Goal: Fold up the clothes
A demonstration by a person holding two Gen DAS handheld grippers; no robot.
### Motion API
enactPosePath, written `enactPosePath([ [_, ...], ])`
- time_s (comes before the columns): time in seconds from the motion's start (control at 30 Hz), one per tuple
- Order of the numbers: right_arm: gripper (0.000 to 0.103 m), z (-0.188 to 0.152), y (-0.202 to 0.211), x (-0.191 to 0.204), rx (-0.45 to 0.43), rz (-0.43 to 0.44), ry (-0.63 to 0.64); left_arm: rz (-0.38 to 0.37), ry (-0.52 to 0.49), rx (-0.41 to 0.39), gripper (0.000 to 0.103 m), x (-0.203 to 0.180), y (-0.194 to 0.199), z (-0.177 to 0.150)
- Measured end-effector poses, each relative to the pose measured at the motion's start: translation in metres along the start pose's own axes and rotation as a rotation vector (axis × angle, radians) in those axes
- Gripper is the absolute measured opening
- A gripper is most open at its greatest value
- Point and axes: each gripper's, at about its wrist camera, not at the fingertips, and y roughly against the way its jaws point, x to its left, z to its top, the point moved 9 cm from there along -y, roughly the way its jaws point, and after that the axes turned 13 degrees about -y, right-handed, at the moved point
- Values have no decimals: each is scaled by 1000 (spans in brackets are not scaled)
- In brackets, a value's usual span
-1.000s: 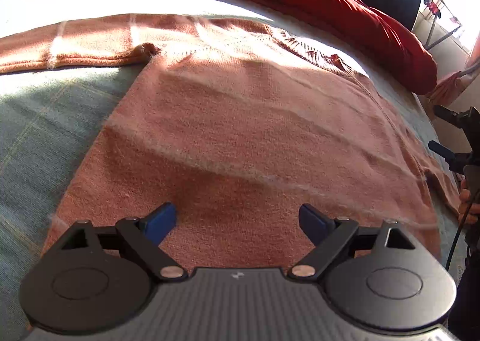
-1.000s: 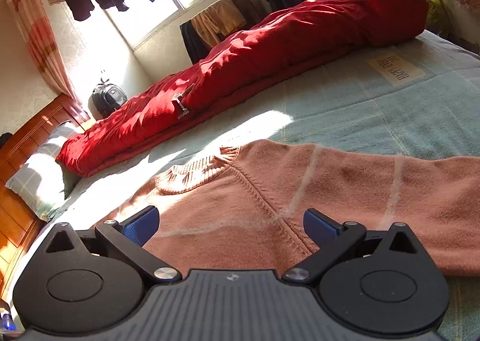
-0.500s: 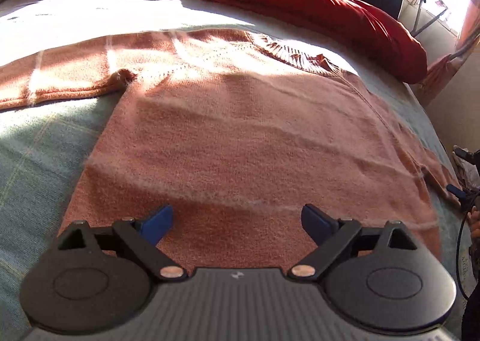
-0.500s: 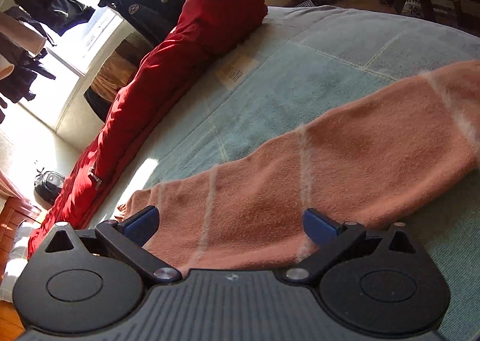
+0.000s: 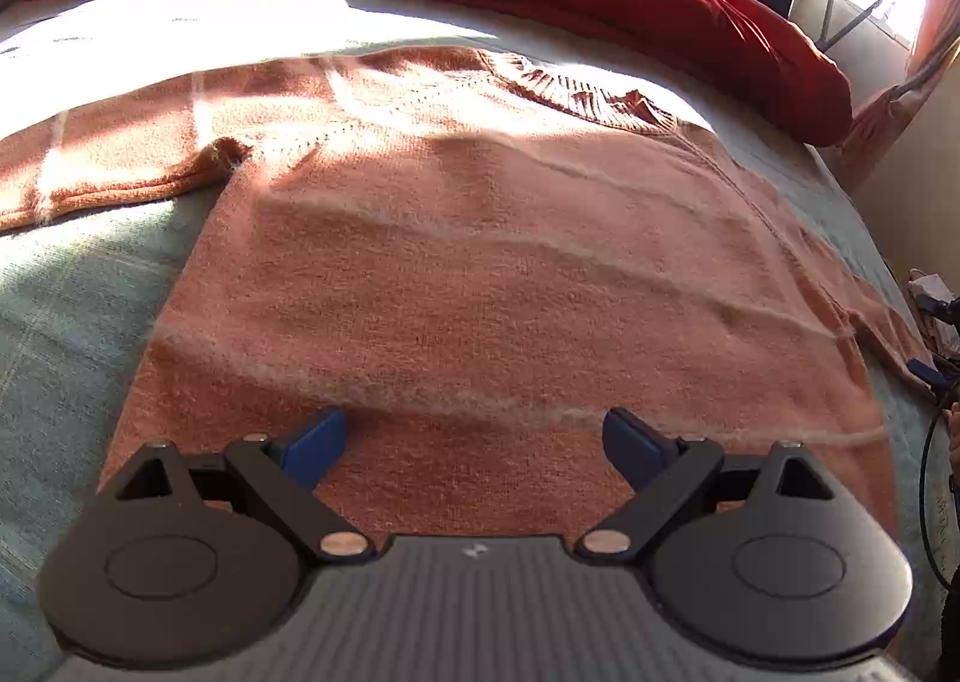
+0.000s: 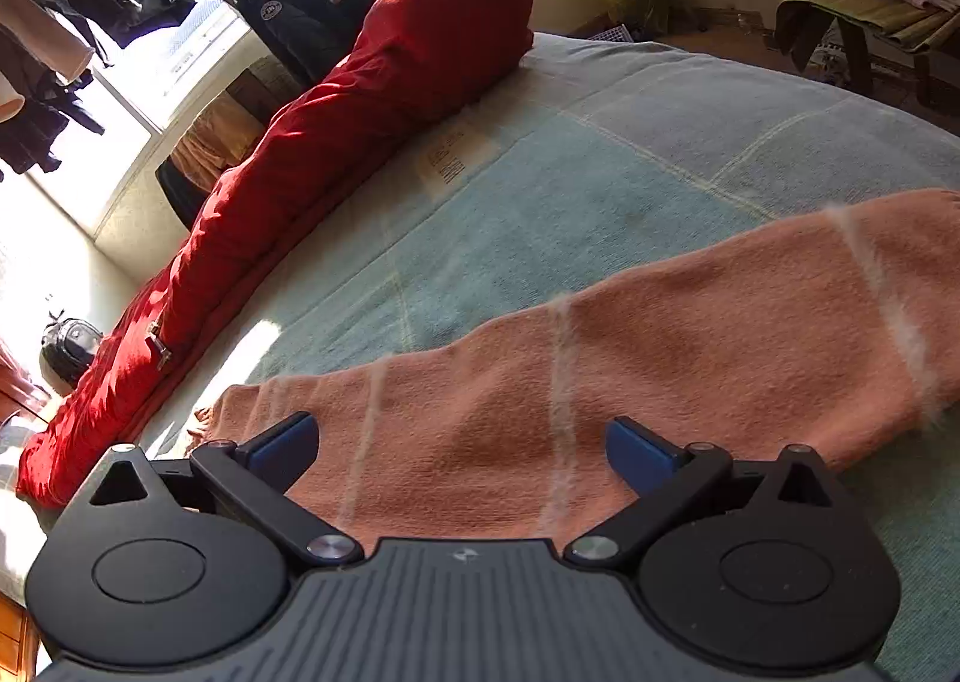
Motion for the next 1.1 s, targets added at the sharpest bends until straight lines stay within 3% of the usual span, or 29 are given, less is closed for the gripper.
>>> enactPosePath([
  [0.13, 103, 43, 34, -55, -102, -44, -156, 9, -14, 7, 92, -1, -2, -1],
  [0.27, 103, 82, 57, -76, -196, -46, -218, 13, -18, 9, 92, -2, -2, -1],
  [0.4, 103, 104, 41, -83, -161, 8, -249, 17, -20, 12, 92, -3, -1, -1],
  [0.53, 103, 108, 12, -106, -110, -58, -257, 19, -22, 17, 92, -3, -1, -1],
  [0.7, 103, 127, 12, -110, -164, -124, -218, 22, -20, 23, 92, -3, -3, 0],
  [0.93, 103, 89, 38, -87, -84, -73, -180, 25, -27, 29, 92, -4, -4, -1],
  [1.1, 103, 79, 56, -114, -144, -164, -234, 15, -26, 28, 92, -3, -4, -1],
])
